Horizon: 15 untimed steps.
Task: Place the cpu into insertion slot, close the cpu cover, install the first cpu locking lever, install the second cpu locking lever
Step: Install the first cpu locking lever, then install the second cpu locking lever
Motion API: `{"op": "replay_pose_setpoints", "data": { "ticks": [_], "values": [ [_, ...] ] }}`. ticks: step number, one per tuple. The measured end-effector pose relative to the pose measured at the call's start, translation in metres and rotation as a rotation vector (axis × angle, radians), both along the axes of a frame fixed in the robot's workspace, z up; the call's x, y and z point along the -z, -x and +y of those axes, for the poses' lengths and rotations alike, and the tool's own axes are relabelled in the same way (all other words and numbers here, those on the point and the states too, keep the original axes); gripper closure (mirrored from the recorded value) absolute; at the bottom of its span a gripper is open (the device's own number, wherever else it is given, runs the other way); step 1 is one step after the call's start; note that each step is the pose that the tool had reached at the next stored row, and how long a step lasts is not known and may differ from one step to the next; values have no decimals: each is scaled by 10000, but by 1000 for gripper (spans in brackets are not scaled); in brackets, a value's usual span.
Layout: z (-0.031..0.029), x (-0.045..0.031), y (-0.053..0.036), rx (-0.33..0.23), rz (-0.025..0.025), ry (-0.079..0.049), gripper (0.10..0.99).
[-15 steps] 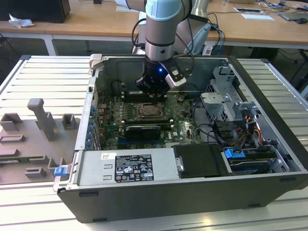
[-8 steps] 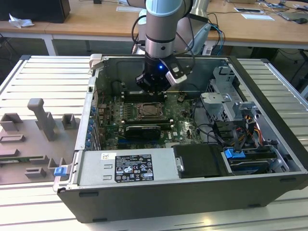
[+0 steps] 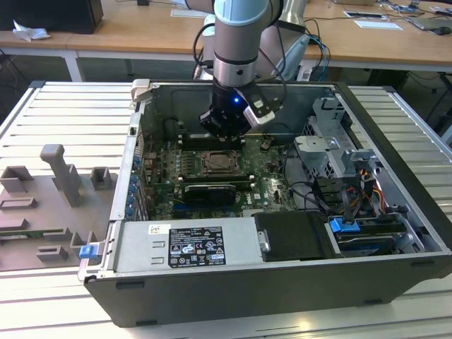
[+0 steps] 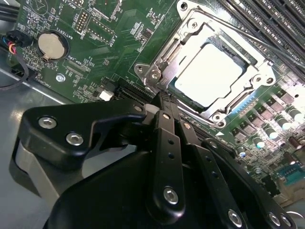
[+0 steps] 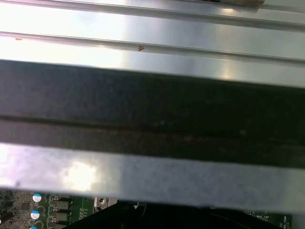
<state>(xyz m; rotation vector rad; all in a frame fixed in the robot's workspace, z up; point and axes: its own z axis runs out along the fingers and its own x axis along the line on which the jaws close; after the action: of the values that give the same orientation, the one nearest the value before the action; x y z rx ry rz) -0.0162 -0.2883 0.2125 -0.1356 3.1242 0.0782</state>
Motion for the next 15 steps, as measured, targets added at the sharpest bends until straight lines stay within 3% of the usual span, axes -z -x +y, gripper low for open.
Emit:
{"op": "replay_pose_setpoints", "data": {
  "ticks": [15],
  "values": [
    [-80, -10, 0, 1, 5, 3, 980]
  ]
}}
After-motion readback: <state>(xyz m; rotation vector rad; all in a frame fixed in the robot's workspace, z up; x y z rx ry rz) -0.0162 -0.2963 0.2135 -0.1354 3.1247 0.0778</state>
